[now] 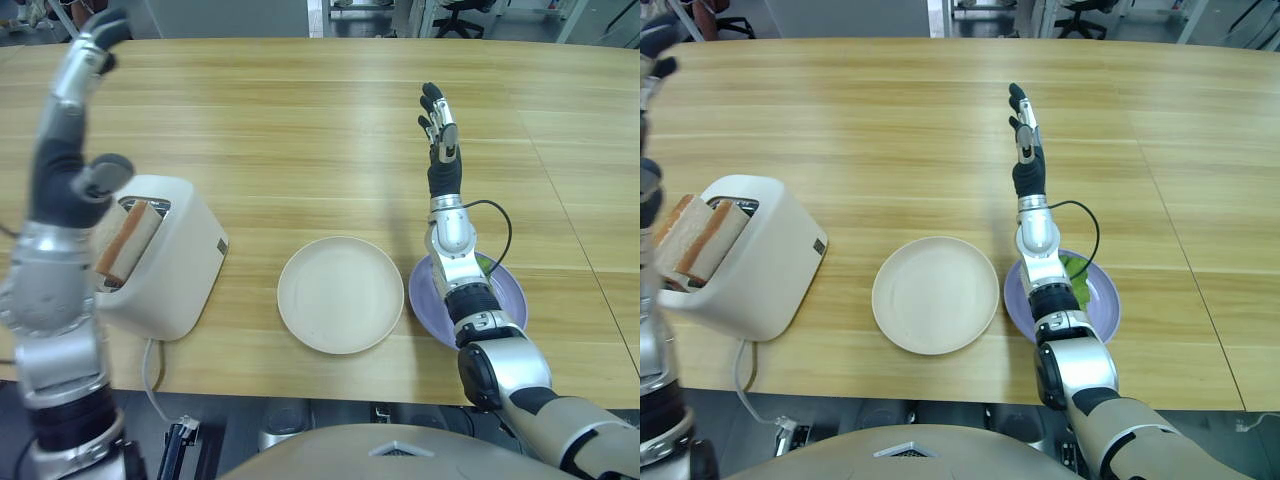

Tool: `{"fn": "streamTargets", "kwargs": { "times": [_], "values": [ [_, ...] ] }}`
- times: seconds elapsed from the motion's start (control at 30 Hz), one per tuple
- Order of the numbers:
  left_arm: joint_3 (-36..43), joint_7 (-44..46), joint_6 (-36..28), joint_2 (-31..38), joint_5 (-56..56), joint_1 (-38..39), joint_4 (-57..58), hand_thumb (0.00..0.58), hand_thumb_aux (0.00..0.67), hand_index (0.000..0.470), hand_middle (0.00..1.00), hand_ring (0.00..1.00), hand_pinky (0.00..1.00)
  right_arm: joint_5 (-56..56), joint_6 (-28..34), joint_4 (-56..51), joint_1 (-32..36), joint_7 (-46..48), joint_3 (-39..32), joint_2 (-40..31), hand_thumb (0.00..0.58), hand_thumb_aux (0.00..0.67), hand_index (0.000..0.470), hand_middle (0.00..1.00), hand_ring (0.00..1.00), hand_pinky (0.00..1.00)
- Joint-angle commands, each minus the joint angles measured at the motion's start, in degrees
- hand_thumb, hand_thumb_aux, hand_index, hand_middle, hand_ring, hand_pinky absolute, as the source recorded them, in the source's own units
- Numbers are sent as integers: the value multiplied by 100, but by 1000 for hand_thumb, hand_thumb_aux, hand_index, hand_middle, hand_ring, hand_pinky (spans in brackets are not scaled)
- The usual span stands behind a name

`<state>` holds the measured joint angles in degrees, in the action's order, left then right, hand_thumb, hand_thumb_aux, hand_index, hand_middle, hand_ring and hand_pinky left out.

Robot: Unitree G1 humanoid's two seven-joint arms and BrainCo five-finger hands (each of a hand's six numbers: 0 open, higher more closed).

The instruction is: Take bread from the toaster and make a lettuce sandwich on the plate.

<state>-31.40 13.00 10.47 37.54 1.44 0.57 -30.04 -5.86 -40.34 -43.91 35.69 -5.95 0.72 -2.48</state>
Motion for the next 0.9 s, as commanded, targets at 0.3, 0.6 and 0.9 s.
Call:
{"fn": "streamTargets", "kwargs": {
  "times": [0.3,0.6,0.9],
  "values": [
    [-650,-625,-657,1376,3321,1120,2234,0,0,0,0,0,0,38,118,172,-132,24,16,22,0,0,0,0,0,0],
    [601,-1402,-863,2021,4699,957,3286,0,0,0,0,0,0,50,114,183,-138,52,31,-2,0,0,0,0,0,0],
    [1010,-1515,-1021,2214,4954,920,3412,0,0,0,0,0,0,76,119,198,-129,83,36,-7,0,0,0,0,0,0]
  ]
}}
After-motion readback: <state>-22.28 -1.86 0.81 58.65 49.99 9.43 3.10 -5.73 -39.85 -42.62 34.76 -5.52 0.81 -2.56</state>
